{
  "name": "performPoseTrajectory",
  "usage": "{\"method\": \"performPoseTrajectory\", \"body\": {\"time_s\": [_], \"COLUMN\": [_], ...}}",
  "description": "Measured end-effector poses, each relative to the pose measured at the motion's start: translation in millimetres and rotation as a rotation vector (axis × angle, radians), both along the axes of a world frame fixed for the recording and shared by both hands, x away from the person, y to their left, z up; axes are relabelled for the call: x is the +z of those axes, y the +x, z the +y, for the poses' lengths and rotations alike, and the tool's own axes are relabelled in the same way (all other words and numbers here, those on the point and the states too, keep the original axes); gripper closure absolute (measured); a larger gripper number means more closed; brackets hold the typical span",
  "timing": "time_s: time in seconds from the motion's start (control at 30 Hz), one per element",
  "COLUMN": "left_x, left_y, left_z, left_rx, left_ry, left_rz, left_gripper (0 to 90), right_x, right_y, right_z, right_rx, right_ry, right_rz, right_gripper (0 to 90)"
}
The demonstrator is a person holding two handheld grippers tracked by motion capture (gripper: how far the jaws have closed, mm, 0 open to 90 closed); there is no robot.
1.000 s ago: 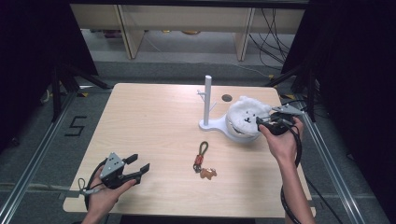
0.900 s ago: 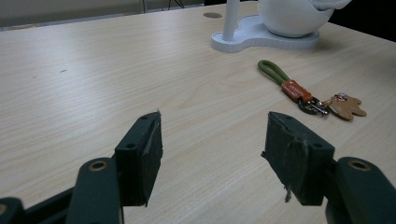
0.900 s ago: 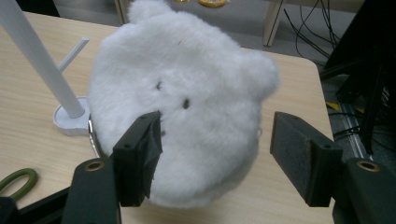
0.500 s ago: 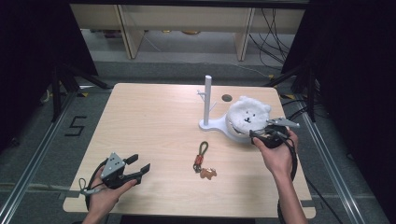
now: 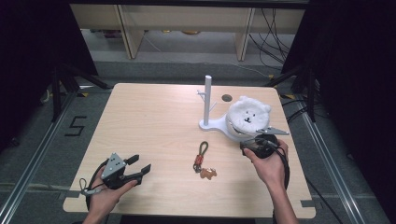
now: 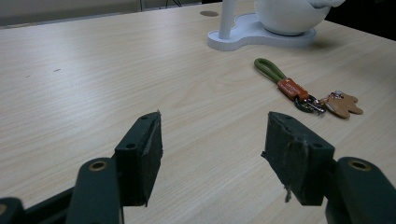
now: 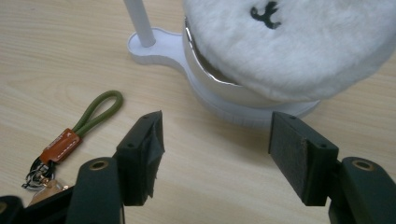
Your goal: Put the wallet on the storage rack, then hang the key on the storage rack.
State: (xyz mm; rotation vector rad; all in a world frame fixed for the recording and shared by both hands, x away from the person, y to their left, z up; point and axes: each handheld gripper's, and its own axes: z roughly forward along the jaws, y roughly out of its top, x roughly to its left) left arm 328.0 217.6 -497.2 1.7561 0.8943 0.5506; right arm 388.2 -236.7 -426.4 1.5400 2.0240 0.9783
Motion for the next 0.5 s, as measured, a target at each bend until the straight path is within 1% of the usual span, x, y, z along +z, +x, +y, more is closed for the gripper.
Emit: {"method": "performPoseTrajectory", "body": {"time_s": [0.03, 0.1, 0.13, 0.17, 0.2, 0.23, 0.27, 0.3, 0.33, 0.37, 0.4, 0.43, 0.47, 0.5], "left_x": [-0.2, -0.1, -0.2, -0.2, -0.1, -0.1, -0.4, -0.6, -1.0, -1.1, -1.1, -0.3, 0.0, 0.1], "left_y": [-0.1, -0.8, -0.6, -0.6, 0.3, 0.3, 1.0, 1.3, 1.2, 1.3, 1.3, 1.2, 0.4, -0.2], "left_z": [-0.1, -0.1, -0.1, -0.1, -0.5, -0.5, -2.2, -3.2, -4.5, -5.6, -5.6, -7.0, -7.8, -8.6], "left_rx": [-0.002, 0.0, 0.001, 0.001, 0.002, 0.002, -0.002, -0.003, -0.003, -0.006, -0.006, -0.01, -0.01, -0.015], "left_ry": [-0.001, -0.002, -0.002, -0.002, 0.007, 0.007, 0.006, 0.003, -0.006, -0.012, -0.012, 0.0, 0.002, -0.001], "left_rz": [-0.001, -0.004, -0.002, -0.002, -0.001, -0.001, 0.001, 0.002, 0.008, 0.012, 0.012, 0.009, 0.012, 0.009], "left_gripper": [36.4, 36.4, 36.4, 36.4, 36.4, 36.4, 36.4, 36.4, 36.4, 36.4, 36.4, 36.4, 36.4, 36.4], "right_x": [0.4, 0.1, -0.8, -1.6, -2.7, -2.7, -3.6, -3.8, -4.2, -5.5, -7.5, -8.0, -10.3, -10.6], "right_y": [-0.6, -2.3, -2.5, -2.6, -2.3, -2.3, -2.7, -2.8, -2.1, -0.8, 0.6, 1.9, 4.3, 5.1], "right_z": [2.1, 6.9, 9.4, 11.8, 13.8, 13.8, 21.6, 25.7, 29.8, 32.2, 36.8, 39.7, 40.7, 45.2], "right_rx": [-0.005, 0.02, 0.025, 0.029, 0.048, 0.048, 0.048, 0.049, 0.044, 0.061, 0.048, 0.059, 0.083, 0.065], "right_ry": [-0.004, -0.005, 0.011, 0.01, 0.011, 0.011, 0.017, 0.031, 0.035, 0.035, 0.047, 0.058, 0.04, 0.042], "right_rz": [0.007, 0.021, 0.033, 0.046, 0.054, 0.054, 0.098, 0.121, 0.134, 0.143, 0.157, 0.174, 0.171, 0.204], "right_gripper": [38.0, 39.9, 40.8, 42.1, 43.5, 43.5, 46.3, 47.6, 48.5, 49.4, 50.0, 51.1, 51.9, 52.5]}}
